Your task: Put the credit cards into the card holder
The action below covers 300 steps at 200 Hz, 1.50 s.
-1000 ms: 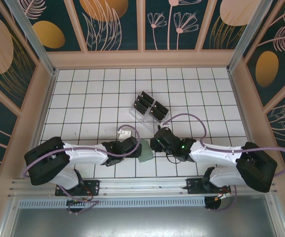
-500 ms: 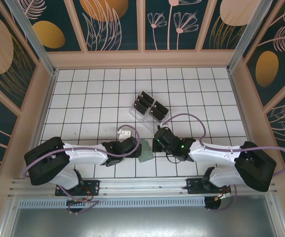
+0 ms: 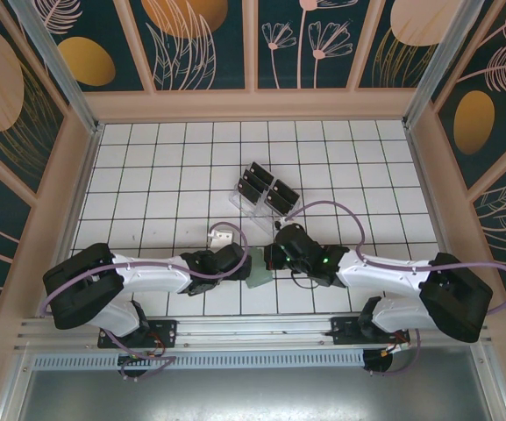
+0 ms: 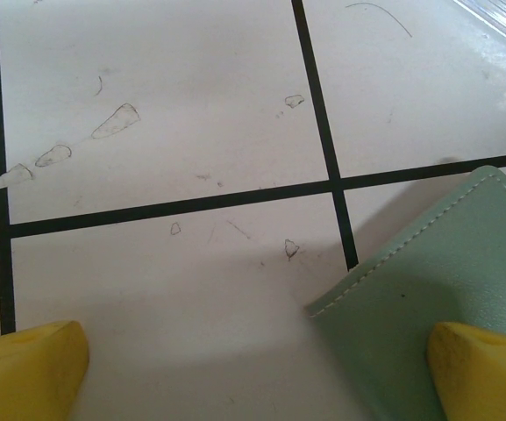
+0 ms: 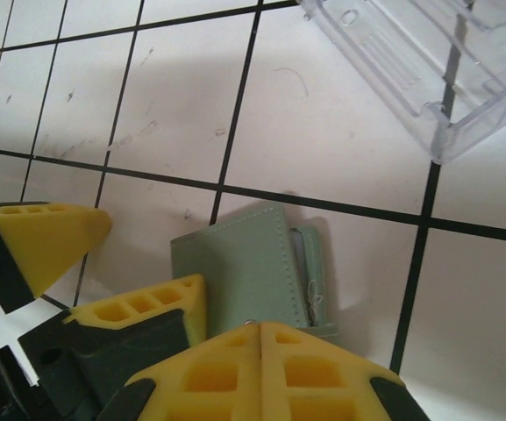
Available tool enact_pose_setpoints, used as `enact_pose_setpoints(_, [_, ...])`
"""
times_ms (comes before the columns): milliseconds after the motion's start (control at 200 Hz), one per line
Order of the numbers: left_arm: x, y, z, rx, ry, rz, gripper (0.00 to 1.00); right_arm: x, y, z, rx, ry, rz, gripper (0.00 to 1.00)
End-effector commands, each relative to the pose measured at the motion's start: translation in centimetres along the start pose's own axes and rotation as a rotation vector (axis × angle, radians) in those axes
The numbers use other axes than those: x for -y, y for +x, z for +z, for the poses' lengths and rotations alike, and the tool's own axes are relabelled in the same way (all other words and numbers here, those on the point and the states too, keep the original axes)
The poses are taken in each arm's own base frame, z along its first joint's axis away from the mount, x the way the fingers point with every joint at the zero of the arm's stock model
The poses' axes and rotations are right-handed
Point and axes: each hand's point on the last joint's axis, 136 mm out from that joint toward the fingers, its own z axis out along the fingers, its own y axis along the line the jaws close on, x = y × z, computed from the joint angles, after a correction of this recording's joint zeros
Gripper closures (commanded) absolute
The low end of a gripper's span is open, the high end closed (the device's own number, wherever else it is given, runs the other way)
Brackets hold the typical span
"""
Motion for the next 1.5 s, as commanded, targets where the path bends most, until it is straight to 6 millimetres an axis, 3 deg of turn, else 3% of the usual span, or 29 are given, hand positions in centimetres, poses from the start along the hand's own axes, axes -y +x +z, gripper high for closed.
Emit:
enact_pose_setpoints(0, [-1.5,1.9,0.8,-0.052,-0.040,0.013,0.01,-0.7,0.2,0.6,-0.006,-0.041,0.005,1.00])
enact_pose_setpoints(711, [-1.6,2.0,0.7,-0.052,-0.039,0.012,0.01,-1.7,2.4,3.3,-0.078,-0.057,-0.005,1.00])
enact_pose_setpoints(1496, [-1.5,2.3,0.8,-0.056,-0.032,0.013,0.01,-1.8,2.0,3.9,-0.067,-0.050,0.004,1.00])
